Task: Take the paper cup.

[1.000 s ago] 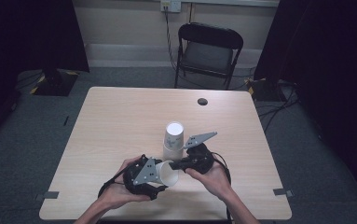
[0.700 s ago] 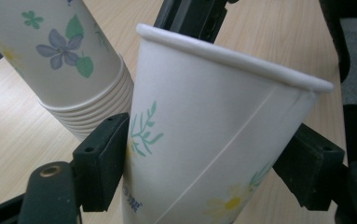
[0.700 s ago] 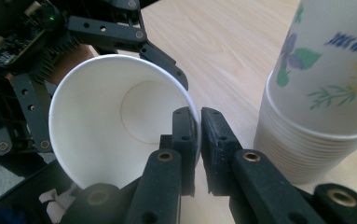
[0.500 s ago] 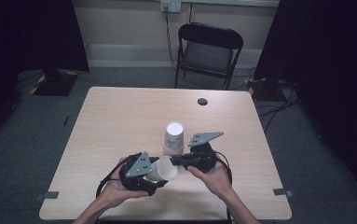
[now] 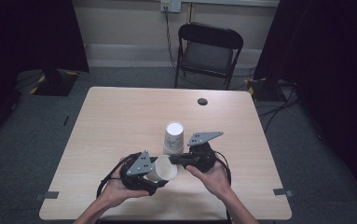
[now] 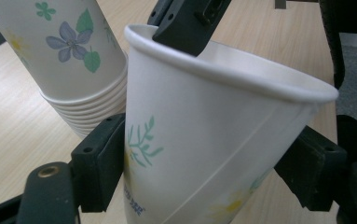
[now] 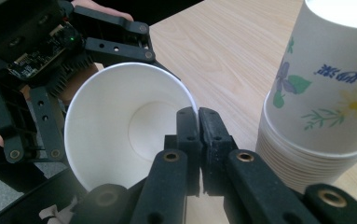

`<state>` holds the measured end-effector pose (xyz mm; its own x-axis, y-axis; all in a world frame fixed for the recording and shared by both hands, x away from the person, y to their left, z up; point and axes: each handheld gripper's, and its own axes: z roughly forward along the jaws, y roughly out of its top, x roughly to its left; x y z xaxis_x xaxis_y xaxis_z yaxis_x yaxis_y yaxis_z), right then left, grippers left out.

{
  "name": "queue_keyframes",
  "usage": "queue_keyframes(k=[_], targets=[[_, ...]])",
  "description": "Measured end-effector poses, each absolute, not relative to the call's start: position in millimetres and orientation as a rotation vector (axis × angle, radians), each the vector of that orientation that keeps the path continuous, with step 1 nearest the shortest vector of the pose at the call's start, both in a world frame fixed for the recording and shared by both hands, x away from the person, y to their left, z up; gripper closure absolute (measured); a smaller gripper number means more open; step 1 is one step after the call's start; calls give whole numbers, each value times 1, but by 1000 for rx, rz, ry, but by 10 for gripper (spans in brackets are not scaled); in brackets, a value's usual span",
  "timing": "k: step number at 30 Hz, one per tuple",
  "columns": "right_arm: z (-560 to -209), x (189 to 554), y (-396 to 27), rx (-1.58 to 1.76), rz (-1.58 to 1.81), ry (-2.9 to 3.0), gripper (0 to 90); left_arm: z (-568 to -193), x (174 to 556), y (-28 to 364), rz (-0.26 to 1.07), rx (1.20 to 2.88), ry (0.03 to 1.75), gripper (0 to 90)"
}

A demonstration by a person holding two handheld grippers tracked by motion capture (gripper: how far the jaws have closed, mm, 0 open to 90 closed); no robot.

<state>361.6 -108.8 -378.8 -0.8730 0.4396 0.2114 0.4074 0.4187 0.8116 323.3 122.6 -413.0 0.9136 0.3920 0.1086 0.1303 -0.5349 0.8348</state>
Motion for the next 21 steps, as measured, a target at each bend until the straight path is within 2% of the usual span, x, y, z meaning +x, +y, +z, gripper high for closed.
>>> queue_keyframes(k=[16, 21], targets=[[-379, 362, -105, 782, 1452, 2640, 885, -415, 325, 113, 364, 2146, 363, 220], [-380, 362, -106, 783, 1444, 2623, 868, -414, 325, 115, 346, 2134, 361, 272]])
